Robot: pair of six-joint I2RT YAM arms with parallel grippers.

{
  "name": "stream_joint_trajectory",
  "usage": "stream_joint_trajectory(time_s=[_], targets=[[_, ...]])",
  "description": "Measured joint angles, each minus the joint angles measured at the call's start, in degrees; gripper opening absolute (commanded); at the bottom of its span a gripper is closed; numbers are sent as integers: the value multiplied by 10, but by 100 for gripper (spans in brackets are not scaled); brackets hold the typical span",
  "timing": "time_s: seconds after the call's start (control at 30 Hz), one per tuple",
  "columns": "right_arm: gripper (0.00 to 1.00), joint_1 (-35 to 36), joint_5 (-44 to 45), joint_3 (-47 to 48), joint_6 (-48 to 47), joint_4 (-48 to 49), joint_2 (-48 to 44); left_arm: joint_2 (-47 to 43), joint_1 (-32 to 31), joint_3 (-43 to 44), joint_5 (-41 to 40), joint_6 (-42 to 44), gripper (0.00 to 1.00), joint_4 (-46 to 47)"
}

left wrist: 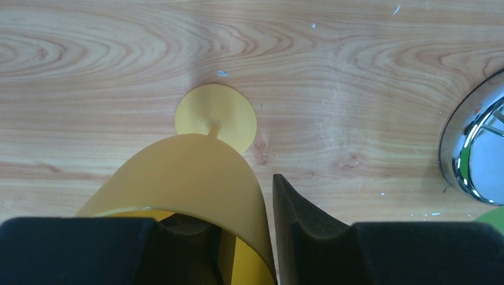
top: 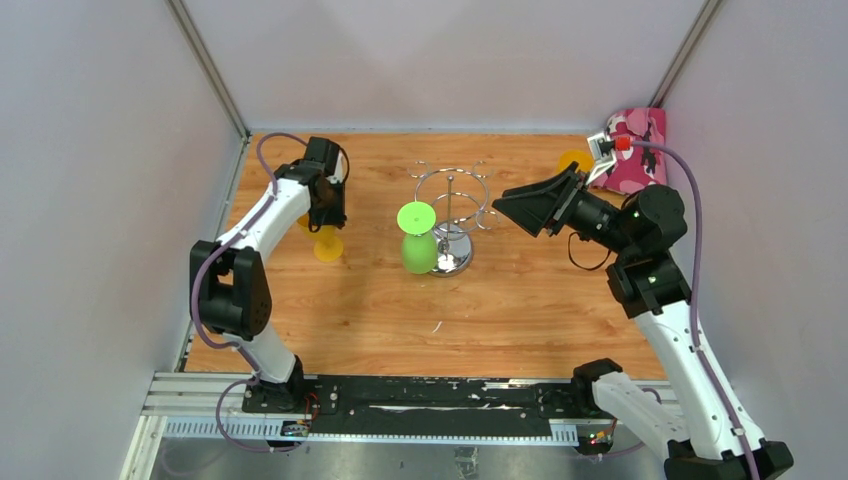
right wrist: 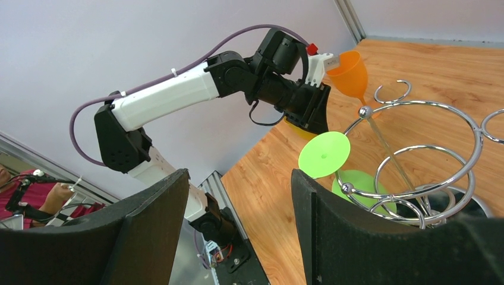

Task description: Take the wine glass off the wine glass rack

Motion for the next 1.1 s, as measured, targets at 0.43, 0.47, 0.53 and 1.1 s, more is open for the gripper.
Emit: stream_joint_trajectory(time_s=[0.43, 0.47, 0.53, 1.1], targets=[[67, 0, -1, -20, 13, 23, 6, -80, 0, 0, -3, -2, 38, -12], [67, 0, -1, -21, 15, 26, 6, -89, 0, 6, -4, -2, 39, -16], [67, 0, -2, -21, 17, 30, 6, -103, 0, 21, -4, -2, 40, -23], [67, 0, -3, -44, 20, 41, 10, -260, 0, 108, 56, -3, 40, -46]])
